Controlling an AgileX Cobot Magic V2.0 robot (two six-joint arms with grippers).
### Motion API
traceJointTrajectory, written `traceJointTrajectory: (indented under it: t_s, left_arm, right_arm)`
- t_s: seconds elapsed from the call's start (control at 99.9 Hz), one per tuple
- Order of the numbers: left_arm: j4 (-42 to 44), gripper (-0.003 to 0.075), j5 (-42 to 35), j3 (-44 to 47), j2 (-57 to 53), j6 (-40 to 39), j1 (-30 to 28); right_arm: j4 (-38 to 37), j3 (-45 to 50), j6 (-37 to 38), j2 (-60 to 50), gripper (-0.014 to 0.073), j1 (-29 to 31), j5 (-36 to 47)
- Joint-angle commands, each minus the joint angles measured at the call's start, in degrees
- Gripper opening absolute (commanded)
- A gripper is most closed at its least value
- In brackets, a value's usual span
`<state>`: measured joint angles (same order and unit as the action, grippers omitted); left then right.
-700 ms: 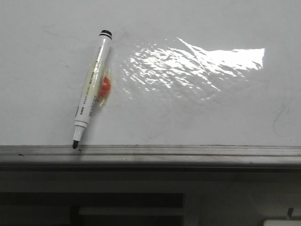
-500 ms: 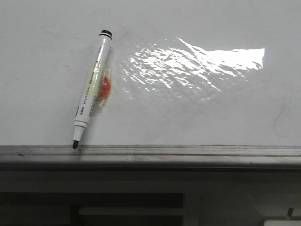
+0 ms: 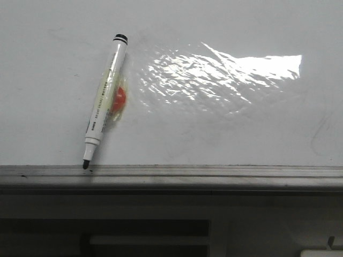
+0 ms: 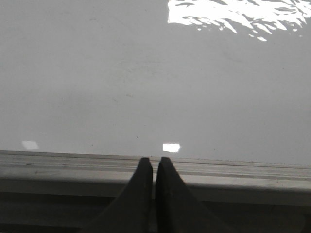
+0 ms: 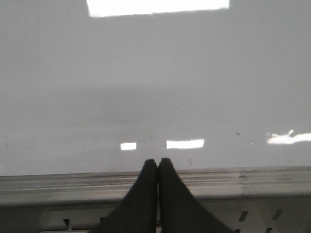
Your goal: Write number 9 on whiteboard
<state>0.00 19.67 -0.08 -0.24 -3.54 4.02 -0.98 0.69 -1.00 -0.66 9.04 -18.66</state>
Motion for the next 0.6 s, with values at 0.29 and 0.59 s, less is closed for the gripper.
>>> traceJointTrajectory:
  t_s: [0.29,0.59]
  left_arm:
    - [0.0,-0.002,-2.34,1.14,-1.65,-0.16,-0.13]
    - [0.0,-0.002,-2.34,1.14,-1.65,-0.16,-0.13]
  right_arm:
    - [-1.64,1.61,-0.49,-0.82,-0.0061,0.15,0.89]
    - [-2.97,1.61,-0.49,-0.82,-0.0061,0.15,3.99]
